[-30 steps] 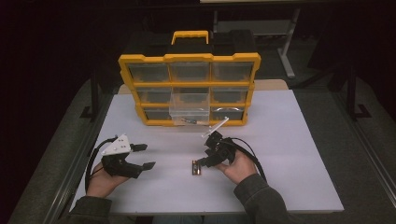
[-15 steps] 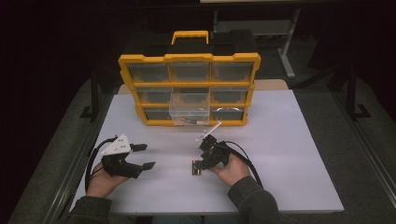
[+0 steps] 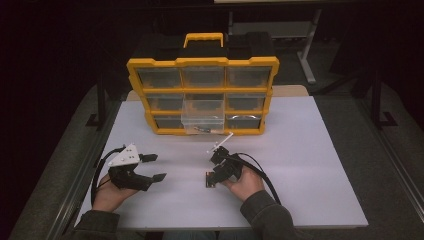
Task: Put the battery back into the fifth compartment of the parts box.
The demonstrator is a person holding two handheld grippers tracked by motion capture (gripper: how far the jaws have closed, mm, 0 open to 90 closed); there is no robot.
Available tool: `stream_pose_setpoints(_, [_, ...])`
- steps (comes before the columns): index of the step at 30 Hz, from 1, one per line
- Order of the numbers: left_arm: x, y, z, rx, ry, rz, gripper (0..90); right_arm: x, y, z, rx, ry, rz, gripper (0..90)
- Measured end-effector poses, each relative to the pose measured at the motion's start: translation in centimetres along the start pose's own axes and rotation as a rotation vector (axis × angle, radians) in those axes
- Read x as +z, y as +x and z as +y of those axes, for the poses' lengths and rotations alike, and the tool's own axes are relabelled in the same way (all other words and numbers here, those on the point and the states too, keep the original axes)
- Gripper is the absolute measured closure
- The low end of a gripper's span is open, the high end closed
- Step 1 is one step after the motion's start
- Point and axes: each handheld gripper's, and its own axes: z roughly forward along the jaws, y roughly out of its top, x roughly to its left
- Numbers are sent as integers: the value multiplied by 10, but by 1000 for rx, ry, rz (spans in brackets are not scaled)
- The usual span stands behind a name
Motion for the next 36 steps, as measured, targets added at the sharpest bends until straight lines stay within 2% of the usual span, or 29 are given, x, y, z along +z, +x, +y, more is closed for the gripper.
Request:
stream_pose_setpoints(13, [-1,-1,1,-1,2,-1,282,-3,5,-9,2,21,-78,614])
stream_pose_setpoints(16, [-1,-1,0,-2,2,-1,282,-2,5,-11,-3,31,-93,647])
stream_pose_setpoints(23, [-1,-1,0,2,-5,0,283,-1,3,-14,-13,16,-115,753])
stream_pose_setpoints(26, [-1,0,0,9,0,-1,283,-2,-2,-16,3,6,-89,757])
stream_pose_setpoints(29, [-1,-1,0,7,-2,0,282,-2,-2,-16,-5,6,-84,760])
stream_pose_setpoints(30, [-1,-1,0,-4,-2,0,283,-3,-3,-16,-3,5,-74,761])
stream_pose_setpoints(33, [-1,0,0,-2,-4,0,282,-4,-10,-16,15,-2,-32,762])
stream_pose_setpoints(36, [0,0,0,-4,-4,0,282,-6,-14,-17,14,-5,-25,762])
